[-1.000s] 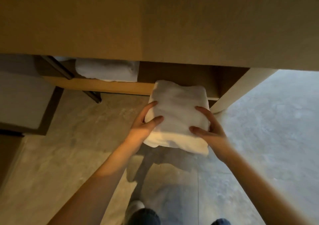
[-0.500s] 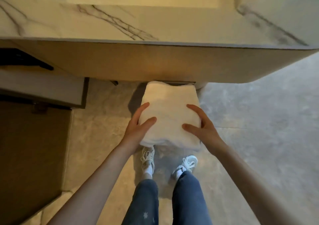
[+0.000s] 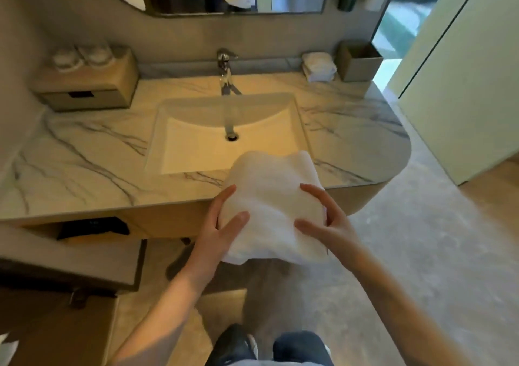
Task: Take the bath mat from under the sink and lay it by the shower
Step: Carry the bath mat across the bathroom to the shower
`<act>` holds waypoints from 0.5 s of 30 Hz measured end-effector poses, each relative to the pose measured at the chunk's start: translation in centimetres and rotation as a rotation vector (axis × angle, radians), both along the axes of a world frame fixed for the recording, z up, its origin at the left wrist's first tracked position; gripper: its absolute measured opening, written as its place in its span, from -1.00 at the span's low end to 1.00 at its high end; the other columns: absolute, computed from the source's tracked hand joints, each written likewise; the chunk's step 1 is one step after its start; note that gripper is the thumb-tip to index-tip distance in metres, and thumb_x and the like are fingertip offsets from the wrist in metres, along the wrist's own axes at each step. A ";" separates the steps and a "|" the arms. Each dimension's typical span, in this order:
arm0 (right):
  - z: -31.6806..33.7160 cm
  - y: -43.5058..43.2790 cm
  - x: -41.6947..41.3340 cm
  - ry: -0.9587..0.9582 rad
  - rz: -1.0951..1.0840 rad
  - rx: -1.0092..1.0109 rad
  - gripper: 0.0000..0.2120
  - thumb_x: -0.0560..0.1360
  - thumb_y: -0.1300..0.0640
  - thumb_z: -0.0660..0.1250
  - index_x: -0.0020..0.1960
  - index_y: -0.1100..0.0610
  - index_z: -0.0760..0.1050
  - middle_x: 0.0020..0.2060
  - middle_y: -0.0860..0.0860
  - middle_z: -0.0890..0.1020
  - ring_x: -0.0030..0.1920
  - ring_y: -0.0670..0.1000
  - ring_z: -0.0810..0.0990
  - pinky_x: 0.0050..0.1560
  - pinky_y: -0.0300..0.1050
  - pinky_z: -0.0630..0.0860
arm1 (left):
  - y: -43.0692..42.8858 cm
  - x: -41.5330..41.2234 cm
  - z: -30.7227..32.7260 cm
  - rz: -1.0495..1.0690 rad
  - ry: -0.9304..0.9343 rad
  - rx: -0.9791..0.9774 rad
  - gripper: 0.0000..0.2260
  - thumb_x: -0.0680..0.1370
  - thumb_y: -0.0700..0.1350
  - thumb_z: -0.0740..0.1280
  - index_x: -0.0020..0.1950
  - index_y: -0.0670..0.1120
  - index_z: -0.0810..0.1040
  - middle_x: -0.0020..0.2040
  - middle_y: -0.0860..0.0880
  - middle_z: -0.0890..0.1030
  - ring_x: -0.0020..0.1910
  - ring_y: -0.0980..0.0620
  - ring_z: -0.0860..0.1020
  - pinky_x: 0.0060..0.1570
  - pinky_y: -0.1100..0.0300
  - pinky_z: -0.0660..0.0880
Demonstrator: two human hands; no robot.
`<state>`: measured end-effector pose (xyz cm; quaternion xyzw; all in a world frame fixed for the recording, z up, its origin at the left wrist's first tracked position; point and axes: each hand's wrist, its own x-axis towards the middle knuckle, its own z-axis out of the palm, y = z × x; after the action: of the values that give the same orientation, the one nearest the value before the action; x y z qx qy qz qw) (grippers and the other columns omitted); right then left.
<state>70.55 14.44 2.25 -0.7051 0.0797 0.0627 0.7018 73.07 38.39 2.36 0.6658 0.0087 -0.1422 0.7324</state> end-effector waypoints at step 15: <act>7.4 -4.8 -0.4 -0.263 -0.167 -0.075 -0.40 0.36 0.01 0.54 0.32 -0.30 0.42 0.24 -0.18 0.46 0.21 0.00 0.51 0.06 0.05 0.65 | -5.0 3.5 6.8 -0.090 -0.411 0.197 -0.47 0.38 0.23 0.39 0.33 0.40 0.34 0.21 0.41 0.38 0.05 0.46 0.44 -0.19 0.46 0.52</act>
<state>70.13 9.64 9.69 -0.7238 0.0476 -0.0917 0.6822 76.57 33.34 9.11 0.7487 -0.1564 -0.0345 0.6432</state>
